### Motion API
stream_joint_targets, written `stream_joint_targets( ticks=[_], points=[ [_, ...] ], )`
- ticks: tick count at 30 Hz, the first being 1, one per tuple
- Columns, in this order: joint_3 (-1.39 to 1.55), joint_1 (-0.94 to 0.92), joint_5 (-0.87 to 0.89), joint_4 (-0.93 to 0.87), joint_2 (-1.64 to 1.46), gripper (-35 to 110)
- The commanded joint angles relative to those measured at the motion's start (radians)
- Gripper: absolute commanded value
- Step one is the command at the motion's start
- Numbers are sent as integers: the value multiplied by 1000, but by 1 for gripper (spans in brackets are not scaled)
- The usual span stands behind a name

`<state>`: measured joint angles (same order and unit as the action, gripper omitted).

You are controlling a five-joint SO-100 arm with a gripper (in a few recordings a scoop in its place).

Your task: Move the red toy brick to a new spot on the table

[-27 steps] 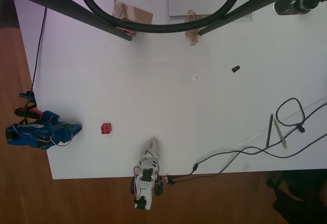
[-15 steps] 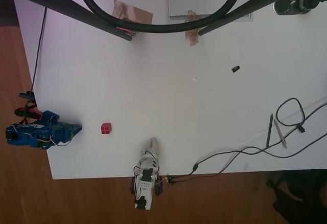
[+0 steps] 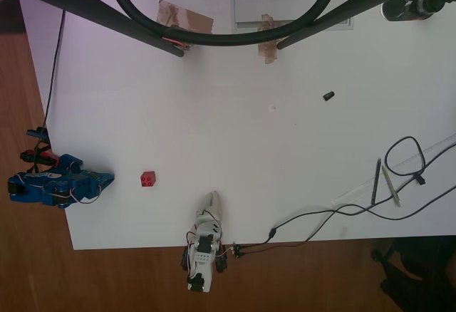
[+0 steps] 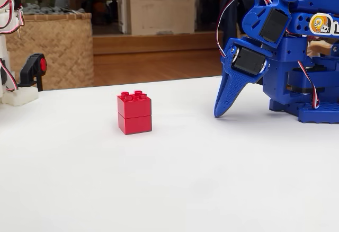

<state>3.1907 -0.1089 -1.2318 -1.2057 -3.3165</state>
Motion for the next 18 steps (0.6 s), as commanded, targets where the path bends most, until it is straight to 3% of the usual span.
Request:
stream_joint_targets(
  ticks=[1, 18],
  points=[
    [31, 14, 5, 0, -21, 0],
    [31, -11, 5, 0, -21, 0]
  ],
)
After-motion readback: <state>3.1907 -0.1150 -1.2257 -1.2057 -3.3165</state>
